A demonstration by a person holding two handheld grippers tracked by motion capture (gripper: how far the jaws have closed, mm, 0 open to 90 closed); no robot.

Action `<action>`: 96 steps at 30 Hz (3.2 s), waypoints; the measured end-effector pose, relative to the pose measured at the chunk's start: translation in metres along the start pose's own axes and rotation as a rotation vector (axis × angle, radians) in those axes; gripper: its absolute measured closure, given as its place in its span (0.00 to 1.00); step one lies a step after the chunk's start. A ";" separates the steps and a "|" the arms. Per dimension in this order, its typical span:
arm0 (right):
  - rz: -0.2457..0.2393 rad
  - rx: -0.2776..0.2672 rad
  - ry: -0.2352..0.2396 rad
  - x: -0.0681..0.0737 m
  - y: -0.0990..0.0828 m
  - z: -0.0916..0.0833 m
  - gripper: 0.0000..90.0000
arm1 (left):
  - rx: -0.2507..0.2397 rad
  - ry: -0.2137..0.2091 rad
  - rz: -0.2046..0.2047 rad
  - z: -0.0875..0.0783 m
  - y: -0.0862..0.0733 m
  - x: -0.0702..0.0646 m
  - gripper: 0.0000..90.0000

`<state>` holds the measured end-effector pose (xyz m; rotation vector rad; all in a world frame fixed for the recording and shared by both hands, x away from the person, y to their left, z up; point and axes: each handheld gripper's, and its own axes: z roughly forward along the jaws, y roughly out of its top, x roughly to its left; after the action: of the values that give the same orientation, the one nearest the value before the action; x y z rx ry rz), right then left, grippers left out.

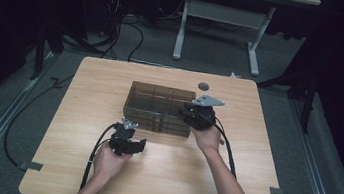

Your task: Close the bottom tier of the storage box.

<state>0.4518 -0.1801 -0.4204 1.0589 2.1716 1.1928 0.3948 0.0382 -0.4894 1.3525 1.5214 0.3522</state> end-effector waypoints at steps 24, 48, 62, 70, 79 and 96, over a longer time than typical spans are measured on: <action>-0.002 0.006 -0.022 0.003 0.001 0.000 0.74 | 0.016 0.006 -0.076 0.026 0.004 -0.026 0.45; -0.005 0.002 -0.030 0.004 0.001 0.000 0.74 | 0.037 0.007 -0.132 0.036 0.012 -0.033 0.45; -0.007 -0.002 -0.033 0.004 0.000 0.000 0.74 | 0.063 0.036 -0.165 0.044 0.014 -0.035 0.45; -0.006 0.003 -0.038 0.005 0.000 0.000 0.74 | 0.072 0.050 -0.166 0.048 0.013 -0.036 0.45; -0.005 -0.001 -0.035 0.005 0.000 0.000 0.74 | 0.086 0.071 -0.149 0.052 0.013 -0.041 0.47; -0.007 -0.001 -0.037 0.005 0.000 0.000 0.74 | 0.119 0.080 -0.168 0.058 0.013 -0.044 0.48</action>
<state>0.4489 -0.1761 -0.4202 1.0633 2.1441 1.1621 0.4418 -0.0181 -0.4833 1.3037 1.7334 0.2150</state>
